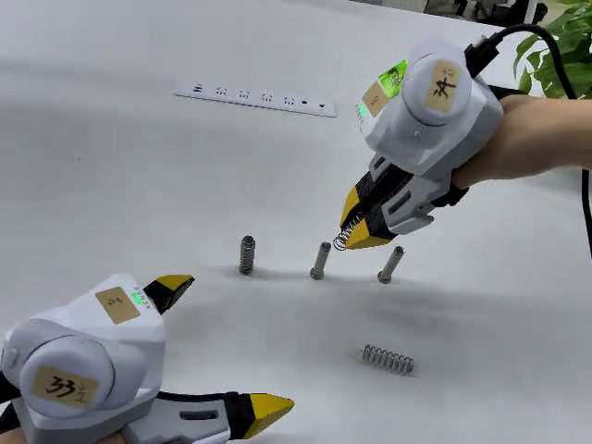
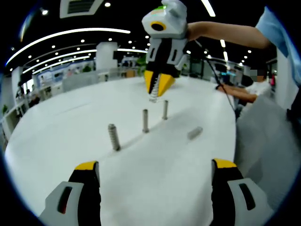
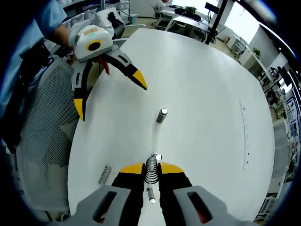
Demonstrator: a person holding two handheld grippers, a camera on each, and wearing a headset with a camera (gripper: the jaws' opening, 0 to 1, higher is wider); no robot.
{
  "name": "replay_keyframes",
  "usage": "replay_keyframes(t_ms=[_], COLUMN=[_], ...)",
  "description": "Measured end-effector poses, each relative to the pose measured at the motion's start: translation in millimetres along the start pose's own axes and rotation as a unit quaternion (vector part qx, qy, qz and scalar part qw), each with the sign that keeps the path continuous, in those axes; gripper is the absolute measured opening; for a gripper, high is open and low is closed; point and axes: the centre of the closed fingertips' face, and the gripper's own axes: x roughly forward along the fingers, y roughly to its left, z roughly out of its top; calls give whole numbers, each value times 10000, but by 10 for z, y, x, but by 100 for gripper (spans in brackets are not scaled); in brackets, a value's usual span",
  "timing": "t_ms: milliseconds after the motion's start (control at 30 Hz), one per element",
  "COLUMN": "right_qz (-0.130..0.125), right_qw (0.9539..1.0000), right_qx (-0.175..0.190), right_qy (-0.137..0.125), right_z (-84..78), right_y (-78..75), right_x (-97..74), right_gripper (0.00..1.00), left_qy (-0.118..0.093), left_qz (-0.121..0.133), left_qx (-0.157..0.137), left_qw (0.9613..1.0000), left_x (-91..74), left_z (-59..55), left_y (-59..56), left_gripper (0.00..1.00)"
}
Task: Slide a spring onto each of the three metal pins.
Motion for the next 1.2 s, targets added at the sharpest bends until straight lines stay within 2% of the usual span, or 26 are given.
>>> replay_keyframes(t_ms=[233, 533, 733, 1200], right_qz=[51, 164, 225, 332], right_qw=[9996, 9988, 9976, 9968], right_qx=[-181, -325, -454, -465], right_qy=[190, 313, 477, 555], right_z=[-11, -12, -37, -35], right_y=[-118, -122, -99, -91], right_x=[73, 151, 182, 220], right_gripper=[13, 13, 13, 13], left_qy=[1, -4, -44, -38], left_qz=[-6, -62, -54, -30], left_qx=[-3, -63, -108, -169], left_qw=[10000, 10000, 9999, 9998], left_x=[9, 44, 48, 35], left_z=[1, -19, -13, -42], left_y=[27, -41, -42, -40], left_gripper=[100, 100, 100, 100])
